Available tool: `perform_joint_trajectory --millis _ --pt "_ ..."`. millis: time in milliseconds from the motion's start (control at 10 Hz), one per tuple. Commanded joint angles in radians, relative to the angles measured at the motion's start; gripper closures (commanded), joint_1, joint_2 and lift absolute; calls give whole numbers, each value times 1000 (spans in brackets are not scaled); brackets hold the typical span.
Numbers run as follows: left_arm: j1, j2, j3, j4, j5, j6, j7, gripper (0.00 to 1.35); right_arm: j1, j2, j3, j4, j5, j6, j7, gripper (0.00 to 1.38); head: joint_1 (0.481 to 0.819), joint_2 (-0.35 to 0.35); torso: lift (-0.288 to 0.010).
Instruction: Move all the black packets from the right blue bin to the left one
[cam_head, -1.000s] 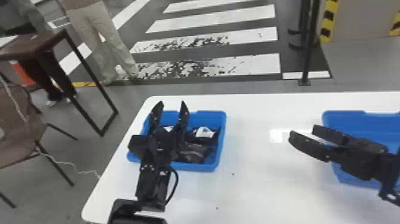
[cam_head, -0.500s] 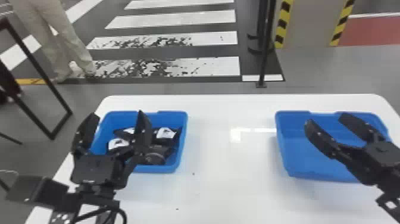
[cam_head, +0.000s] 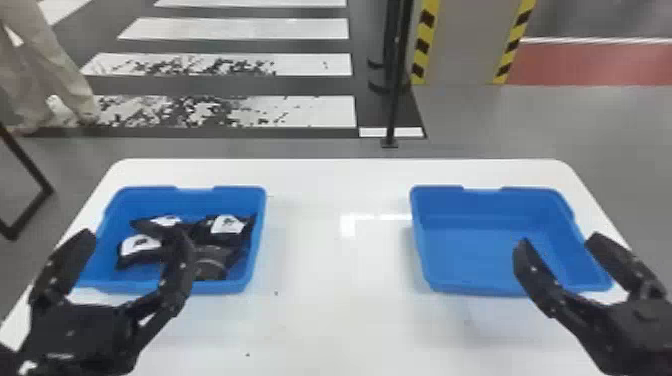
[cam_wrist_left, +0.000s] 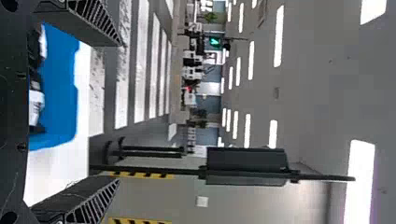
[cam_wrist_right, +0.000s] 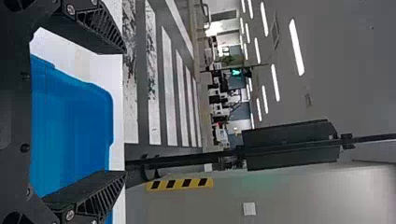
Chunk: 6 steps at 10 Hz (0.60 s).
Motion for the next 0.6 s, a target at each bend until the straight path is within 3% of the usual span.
perform_joint_trajectory --millis 0,200,500 --pt "21 -2 19 8 -58 38 -1 -2 23 10 -6 -10 26 25 0 113 695 10 -140" --pt "31 -25 37 8 -58 -23 4 -2 33 13 -6 -10 34 43 0 113 695 24 -140" --pt "28 -29 41 8 -52 -33 4 -2 30 13 -2 -13 40 50 0 113 695 42 -140"
